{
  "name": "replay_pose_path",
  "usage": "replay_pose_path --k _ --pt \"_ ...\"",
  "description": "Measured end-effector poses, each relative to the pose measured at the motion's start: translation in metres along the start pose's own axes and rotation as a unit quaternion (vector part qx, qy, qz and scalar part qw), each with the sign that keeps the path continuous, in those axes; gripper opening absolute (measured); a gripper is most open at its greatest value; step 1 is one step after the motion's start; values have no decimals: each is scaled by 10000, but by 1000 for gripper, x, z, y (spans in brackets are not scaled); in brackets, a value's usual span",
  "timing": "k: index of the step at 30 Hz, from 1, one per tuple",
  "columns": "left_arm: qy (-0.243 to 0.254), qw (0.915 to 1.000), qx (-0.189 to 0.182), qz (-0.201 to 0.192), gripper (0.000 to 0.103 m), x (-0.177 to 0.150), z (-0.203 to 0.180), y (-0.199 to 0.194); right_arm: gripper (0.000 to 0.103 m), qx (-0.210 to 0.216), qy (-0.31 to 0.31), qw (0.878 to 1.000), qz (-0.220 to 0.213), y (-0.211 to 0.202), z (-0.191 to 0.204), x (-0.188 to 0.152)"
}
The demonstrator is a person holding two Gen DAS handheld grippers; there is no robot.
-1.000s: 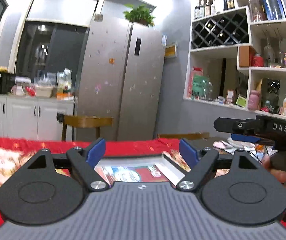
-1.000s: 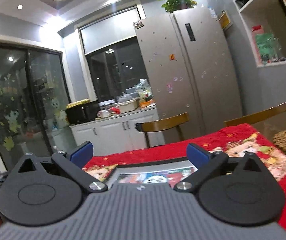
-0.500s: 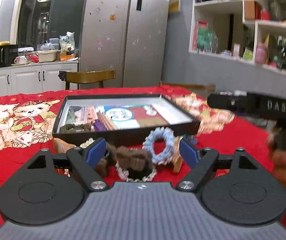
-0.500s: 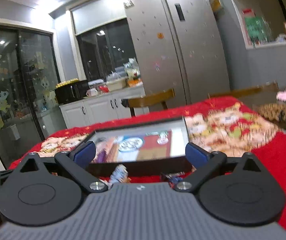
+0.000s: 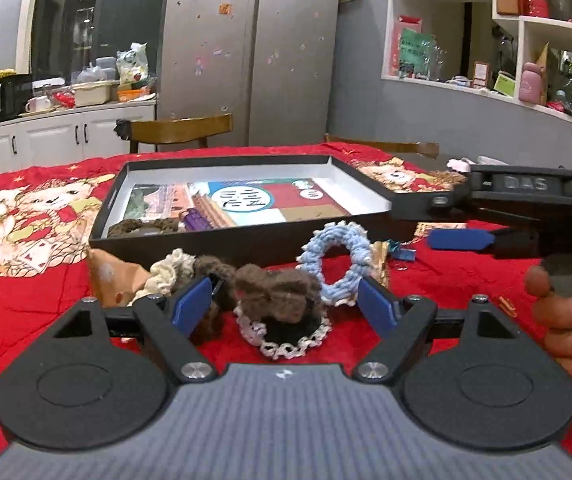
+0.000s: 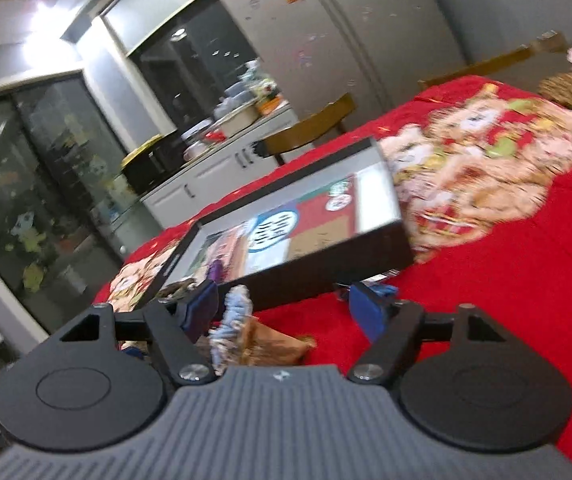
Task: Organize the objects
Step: 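Grasp the brown knitted bow with the left tool while the right tool grasps the blue crochet ring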
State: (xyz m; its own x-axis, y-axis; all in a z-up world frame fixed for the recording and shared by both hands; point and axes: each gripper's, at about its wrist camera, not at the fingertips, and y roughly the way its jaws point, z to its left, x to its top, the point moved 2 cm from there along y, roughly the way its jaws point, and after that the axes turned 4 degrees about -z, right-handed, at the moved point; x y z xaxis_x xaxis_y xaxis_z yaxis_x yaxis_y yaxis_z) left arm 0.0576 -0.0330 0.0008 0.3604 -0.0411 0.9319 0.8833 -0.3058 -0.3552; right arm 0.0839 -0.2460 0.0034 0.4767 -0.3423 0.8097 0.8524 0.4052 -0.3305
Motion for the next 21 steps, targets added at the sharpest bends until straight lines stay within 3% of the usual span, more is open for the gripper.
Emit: replay_pose_path --k 5,10,12,14,15,21 --pt "-171 9998 -46 121 84 1 -1 14 68 54 -486 9982 354 24 25 3" --pt "-226 9995 58 220 84 4 5 32 55 54 -484 9977 479 40 31 -5" --pt "-364 9986 -26 380 80 4 11 38 47 50 -437 9973 592 44 30 -8" --pt "-491 9970 -71 588 58 3 17 44 38 -31 -417 9976 543 44 27 -11" --pt "-537 9962 -89 687 55 2 19 47 27 -65 -422 9975 570 44 26 -12" --pt "-438 9983 -125 366 49 2 18 36 15 -52 -505 9983 297 34 26 -14"
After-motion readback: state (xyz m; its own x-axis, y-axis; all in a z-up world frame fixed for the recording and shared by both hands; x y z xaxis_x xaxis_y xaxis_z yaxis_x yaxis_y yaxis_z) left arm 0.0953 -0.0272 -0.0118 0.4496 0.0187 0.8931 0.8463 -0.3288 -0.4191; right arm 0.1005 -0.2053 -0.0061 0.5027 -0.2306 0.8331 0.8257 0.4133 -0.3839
